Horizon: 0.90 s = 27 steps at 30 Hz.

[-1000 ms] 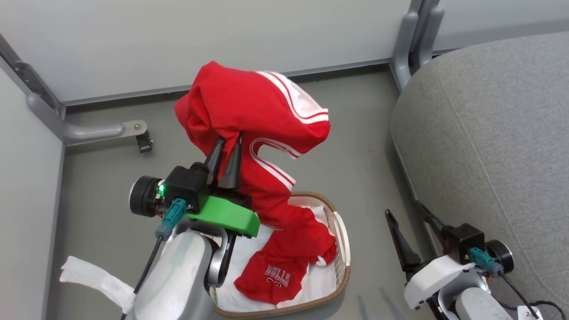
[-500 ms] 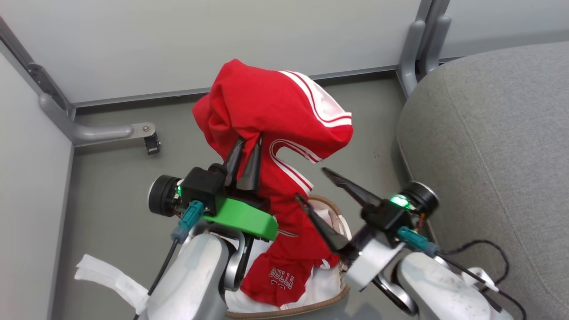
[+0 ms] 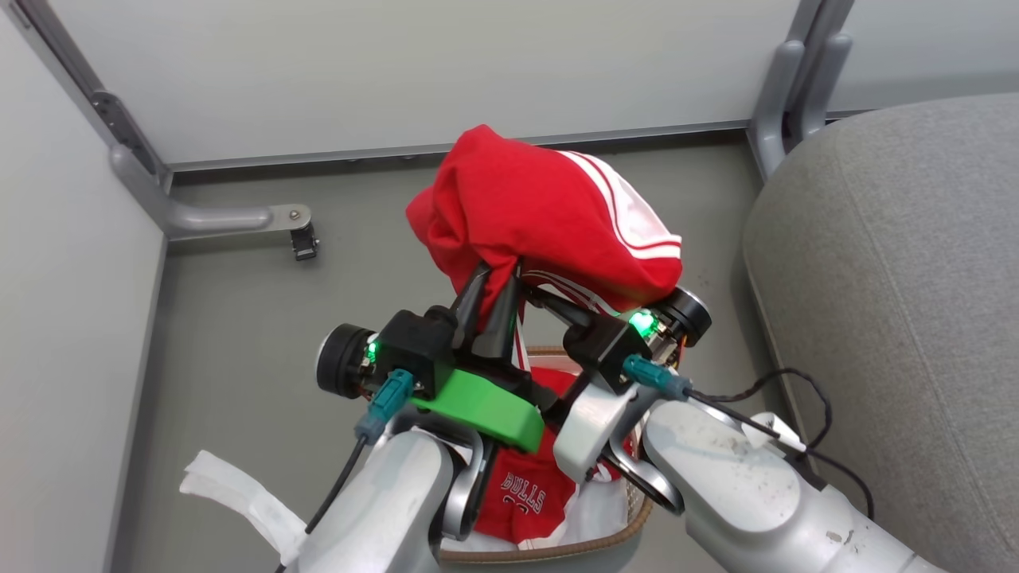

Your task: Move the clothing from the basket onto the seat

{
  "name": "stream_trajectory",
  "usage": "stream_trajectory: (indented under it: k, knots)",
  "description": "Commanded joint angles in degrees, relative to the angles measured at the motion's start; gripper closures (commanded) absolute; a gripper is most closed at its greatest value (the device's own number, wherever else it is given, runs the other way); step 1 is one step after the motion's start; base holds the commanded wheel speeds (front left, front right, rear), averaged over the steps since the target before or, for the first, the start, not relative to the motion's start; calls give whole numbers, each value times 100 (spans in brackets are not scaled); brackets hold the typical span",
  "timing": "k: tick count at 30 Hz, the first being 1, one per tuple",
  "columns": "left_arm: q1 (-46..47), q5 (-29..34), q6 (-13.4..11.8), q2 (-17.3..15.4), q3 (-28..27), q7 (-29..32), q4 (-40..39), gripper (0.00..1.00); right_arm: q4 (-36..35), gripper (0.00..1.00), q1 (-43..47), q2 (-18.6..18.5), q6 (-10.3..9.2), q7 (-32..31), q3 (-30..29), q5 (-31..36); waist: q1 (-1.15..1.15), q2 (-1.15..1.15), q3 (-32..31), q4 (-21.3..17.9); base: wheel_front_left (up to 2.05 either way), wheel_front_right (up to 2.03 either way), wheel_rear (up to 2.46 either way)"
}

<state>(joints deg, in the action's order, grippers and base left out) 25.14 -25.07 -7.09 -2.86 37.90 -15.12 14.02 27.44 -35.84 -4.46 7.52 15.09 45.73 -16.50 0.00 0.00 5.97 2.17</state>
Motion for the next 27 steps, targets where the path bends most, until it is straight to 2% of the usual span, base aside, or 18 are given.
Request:
stream_trajectory:
  k: [1, 8, 9, 10, 18, 24, 25, 26, 27]
  knots:
    - [83, -70, -32, -13, 58, -5, -28, 100, 70, 0, -105, 27, -6, 11, -32, -52, 0, 0, 25, 85, 0, 0, 0]
    - [74, -407, -125, -3, 326, -3, -140, 100, 403, 0, -347, 145, -8, 9, -60, -230, 0, 0, 75, 273, 0, 0, 0]
    - [66, -439, -133, 3, 363, -3, -159, 100, 432, 53, -369, 150, -8, 7, -82, -257, 0, 0, 80, 293, 0, 0, 0]
    - [41, -535, -142, 5, 390, -4, -192, 100, 456, 99, -401, 155, -8, 6, -103, -293, 0, 0, 89, 314, 0, 0, 0]
    - [22, -674, -240, -5, 457, -4, -210, 100, 563, 100, -425, 142, -7, 6, -87, -525, 0, 0, 138, 362, 0, 0, 0]
    - [133, -451, -273, -9, 398, -4, -106, 100, 580, 100, -367, 138, -7, 7, -199, -473, 0, 0, 167, 274, 0, 0, 0]
    - [145, -403, -268, -9, 389, -3, -75, 54, 579, 100, -344, 138, -7, 7, -222, -468, 0, 0, 172, 252, 0, 0, 0]
    - [152, -343, -284, -12, 364, -3, -39, 0, 575, 100, -326, 137, -7, 7, -250, -458, 0, 0, 178, 218, 0, 0, 0]
    - [155, -304, -287, -14, 344, -2, -7, 0, 571, 100, -308, 138, -7, 7, -281, -439, 0, 0, 180, 184, 0, 0, 0]
